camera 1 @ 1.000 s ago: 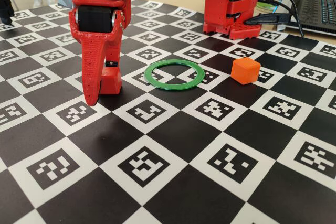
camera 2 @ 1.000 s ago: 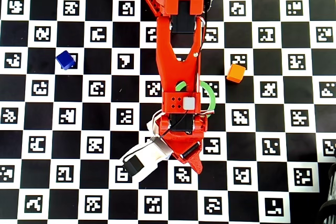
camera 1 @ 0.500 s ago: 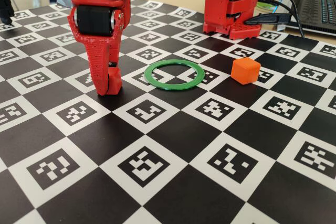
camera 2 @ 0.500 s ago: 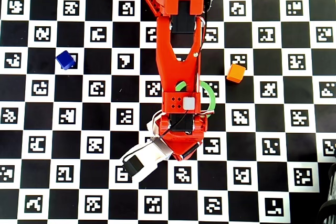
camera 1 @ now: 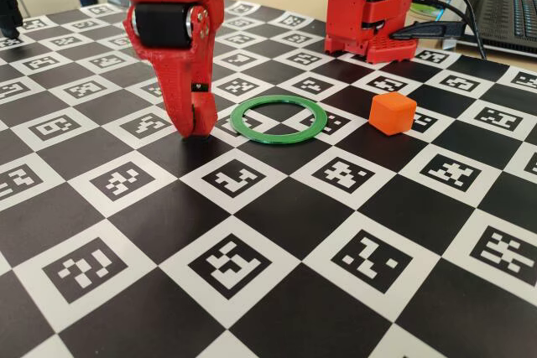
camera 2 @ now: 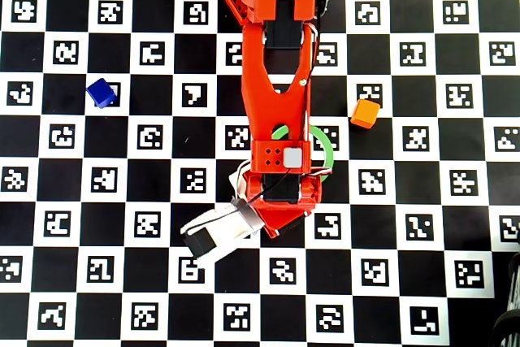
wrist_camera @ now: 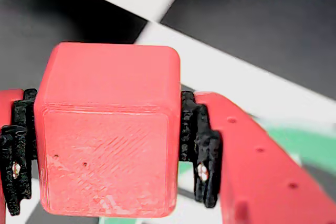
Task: Grab the red cube then put it in the green circle then put the blue cube on top and finally the orange cube on top
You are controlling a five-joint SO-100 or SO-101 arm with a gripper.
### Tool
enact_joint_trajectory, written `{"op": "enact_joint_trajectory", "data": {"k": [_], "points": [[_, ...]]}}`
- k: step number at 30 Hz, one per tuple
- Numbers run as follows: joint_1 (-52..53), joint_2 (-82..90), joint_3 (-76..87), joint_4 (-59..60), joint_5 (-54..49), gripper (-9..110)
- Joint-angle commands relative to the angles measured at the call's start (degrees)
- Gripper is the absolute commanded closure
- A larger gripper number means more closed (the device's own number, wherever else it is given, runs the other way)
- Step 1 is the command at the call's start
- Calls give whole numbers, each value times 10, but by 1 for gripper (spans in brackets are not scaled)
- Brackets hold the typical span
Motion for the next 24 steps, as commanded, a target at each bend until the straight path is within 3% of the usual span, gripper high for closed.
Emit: {"op": "enact_joint_trajectory", "data": {"k": [1,17,24], "points": [[8,105,-13,26,46,90],[-5,283,83,125,377,90],[-54,346,182,84,441,91]]}}
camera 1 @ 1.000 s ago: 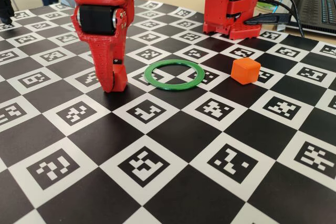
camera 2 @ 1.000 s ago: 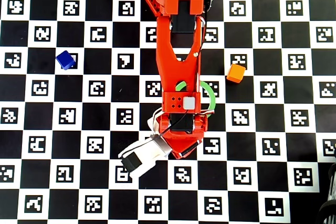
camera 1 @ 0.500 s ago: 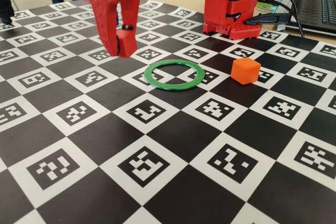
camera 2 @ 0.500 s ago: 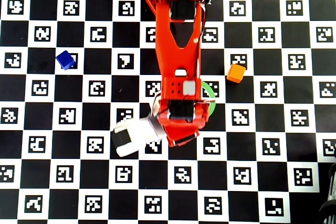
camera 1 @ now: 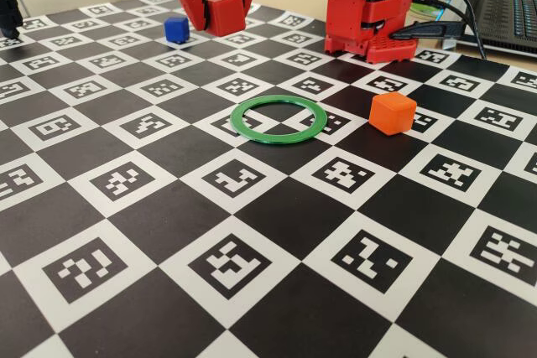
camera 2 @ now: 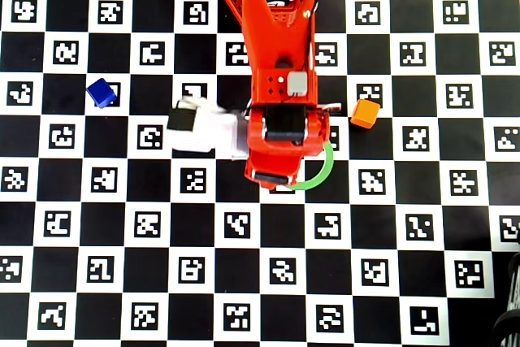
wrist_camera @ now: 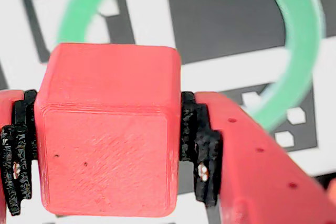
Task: Grab the red cube then put it in the green circle then put the blue cube on top and finally the orange cube on top
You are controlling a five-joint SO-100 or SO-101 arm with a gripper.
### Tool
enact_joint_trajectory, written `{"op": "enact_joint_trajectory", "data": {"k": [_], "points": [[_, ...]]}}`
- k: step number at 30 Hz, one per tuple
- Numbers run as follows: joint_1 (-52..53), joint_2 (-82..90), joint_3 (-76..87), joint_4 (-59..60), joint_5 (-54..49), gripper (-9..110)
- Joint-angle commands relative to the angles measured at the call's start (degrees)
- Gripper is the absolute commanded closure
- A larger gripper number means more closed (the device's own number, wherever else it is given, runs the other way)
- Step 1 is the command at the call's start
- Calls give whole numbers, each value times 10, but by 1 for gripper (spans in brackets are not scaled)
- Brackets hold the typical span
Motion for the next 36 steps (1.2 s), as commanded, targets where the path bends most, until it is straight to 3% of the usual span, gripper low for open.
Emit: {"op": "enact_joint_trajectory", "data": {"k": [1,15,36], "points": [[-33,82,38,-41,26,91],[-104,91,201,-201,62,91],[-65,40,292,-326,-3,92]]}}
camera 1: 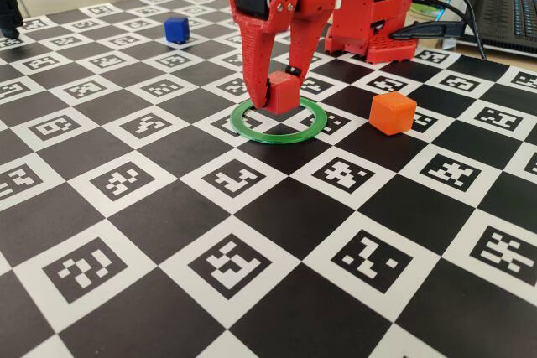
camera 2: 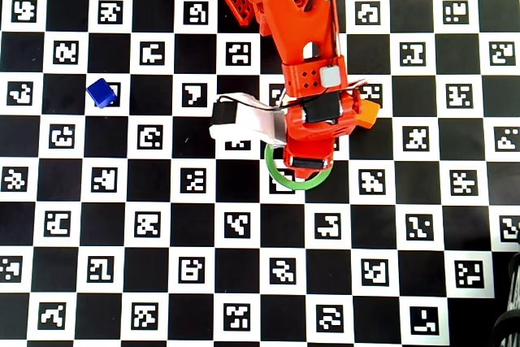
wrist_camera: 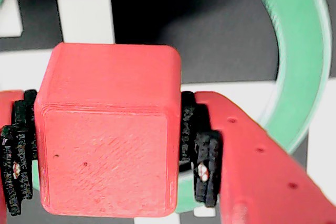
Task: Grab the red cube then put it in the green circle then put the blue cube on top and finally the orange cube on top
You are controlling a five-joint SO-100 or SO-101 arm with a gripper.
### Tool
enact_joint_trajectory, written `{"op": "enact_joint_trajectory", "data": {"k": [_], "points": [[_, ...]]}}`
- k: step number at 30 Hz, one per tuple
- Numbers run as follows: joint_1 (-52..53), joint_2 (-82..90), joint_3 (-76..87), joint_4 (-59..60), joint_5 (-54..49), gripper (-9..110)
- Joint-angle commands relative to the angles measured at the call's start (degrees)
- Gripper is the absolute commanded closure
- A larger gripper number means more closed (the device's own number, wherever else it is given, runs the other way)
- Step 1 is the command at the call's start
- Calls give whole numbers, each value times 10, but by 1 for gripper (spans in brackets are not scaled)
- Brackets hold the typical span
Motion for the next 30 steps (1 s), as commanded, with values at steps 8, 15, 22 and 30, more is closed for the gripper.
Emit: {"op": "enact_joint_trajectory", "data": {"k": [8,15,22,30], "points": [[19,4,8,-21,-12,92],[14,3,16,-29,-4,92],[5,2,15,-29,5,92],[-6,-3,18,-29,9,92]]}}
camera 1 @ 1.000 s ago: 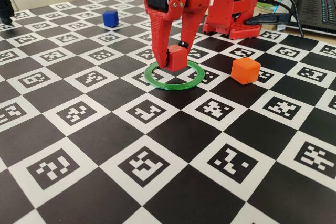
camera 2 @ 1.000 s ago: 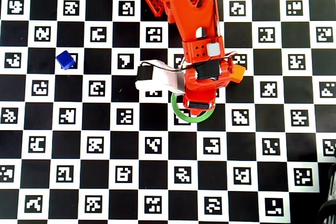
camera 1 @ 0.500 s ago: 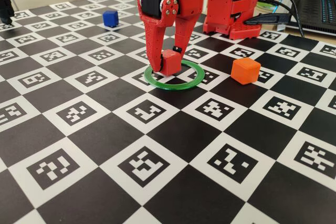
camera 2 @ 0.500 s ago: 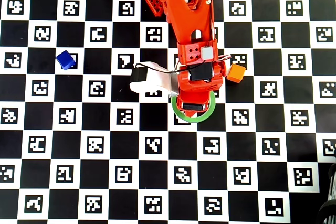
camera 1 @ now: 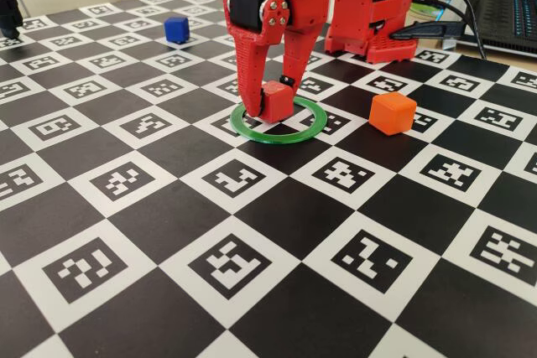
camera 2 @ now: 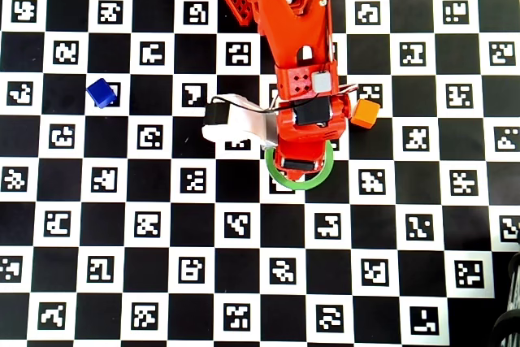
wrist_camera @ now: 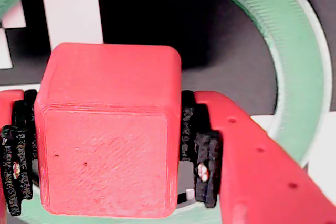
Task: Grab the red cube then put it in the green circle then put the blue cube on top and finally the orange cube on top
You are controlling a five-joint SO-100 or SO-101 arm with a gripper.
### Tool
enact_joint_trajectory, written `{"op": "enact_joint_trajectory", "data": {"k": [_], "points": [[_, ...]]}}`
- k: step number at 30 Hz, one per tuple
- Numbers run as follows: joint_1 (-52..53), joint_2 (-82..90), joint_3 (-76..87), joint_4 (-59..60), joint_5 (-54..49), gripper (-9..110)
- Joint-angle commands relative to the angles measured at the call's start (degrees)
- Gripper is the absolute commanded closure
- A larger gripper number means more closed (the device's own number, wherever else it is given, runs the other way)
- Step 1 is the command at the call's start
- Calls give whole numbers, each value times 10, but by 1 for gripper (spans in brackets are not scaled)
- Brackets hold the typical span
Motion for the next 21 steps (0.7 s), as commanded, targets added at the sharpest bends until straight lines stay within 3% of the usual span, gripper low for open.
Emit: {"op": "enact_joint_trajectory", "data": {"k": [1,15,21], "points": [[-6,11,-1,-5,4,92],[-6,4,9,-9,-17,91],[-6,11,9,0,-24,70]]}}
